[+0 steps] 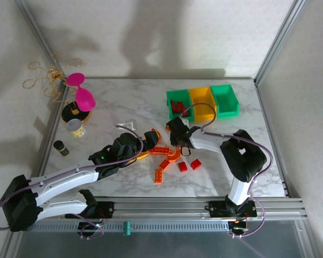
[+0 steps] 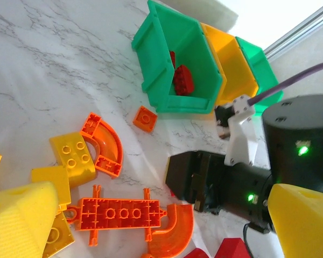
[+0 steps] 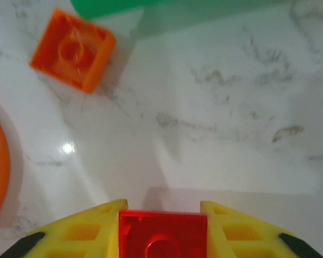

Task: Sort the legos into containers by color
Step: Pick up the lego from the center of the table, then place the lego in the container, then pick up the lego from the bottom-center of the table.

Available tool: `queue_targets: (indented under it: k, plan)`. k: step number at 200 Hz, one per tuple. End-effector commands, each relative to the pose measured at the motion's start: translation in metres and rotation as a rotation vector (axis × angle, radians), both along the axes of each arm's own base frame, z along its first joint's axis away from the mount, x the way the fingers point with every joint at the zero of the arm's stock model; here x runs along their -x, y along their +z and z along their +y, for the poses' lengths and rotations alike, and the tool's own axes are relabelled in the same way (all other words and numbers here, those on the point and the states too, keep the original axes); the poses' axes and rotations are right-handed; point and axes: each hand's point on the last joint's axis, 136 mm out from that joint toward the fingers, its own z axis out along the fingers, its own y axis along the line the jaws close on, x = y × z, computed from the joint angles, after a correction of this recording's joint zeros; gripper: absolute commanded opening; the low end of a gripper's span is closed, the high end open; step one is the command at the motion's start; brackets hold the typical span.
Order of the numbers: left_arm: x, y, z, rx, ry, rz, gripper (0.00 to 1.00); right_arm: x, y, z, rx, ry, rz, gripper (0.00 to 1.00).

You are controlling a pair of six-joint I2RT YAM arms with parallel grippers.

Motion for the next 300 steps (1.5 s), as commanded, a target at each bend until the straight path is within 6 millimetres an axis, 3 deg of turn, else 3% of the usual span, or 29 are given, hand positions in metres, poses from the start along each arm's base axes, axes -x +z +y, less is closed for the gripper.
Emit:
queue_targets:
  k: [1,38,86,111,134,171,195,263,300]
  plan:
    - [-0.008,0.014,-0.002,-0.002,0.010,-0.030,1.00,-0.035,0.049,-0.002,-0.025,-0.024,-0.122,0.29]
    - [-0.018,0.021,-0.005,-0.006,0.012,-0.043,1.00,-0.092,0.083,-0.018,-0.003,-0.082,-0.245,0.29]
    - [-0.038,0.024,-0.003,-0.005,0.034,-0.046,1.00,-0.164,0.088,-0.015,0.024,-0.067,-0.317,0.29]
    - [-0.044,0.030,-0.004,-0.011,0.032,-0.057,1.00,-0.189,0.082,-0.012,0.080,-0.055,-0.314,0.39]
    - [-0.044,0.037,-0.007,-0.019,0.012,-0.071,1.00,-0.193,0.092,-0.013,0.090,-0.050,-0.329,0.51]
    - [-0.038,0.035,-0.005,-0.018,-0.004,-0.061,1.00,-0.163,0.120,-0.018,0.011,-0.048,-0.340,0.58]
    - [-0.028,0.032,-0.008,-0.009,-0.028,-0.045,1.00,-0.126,0.117,-0.032,-0.007,-0.074,-0.284,0.64]
    - [0.011,0.001,-0.020,0.009,-0.106,0.028,1.00,0.009,0.067,-0.082,0.024,-0.192,-0.027,0.79]
    - [0.030,-0.016,-0.030,0.024,-0.140,0.059,1.00,0.076,0.038,-0.090,0.036,-0.245,0.054,0.85]
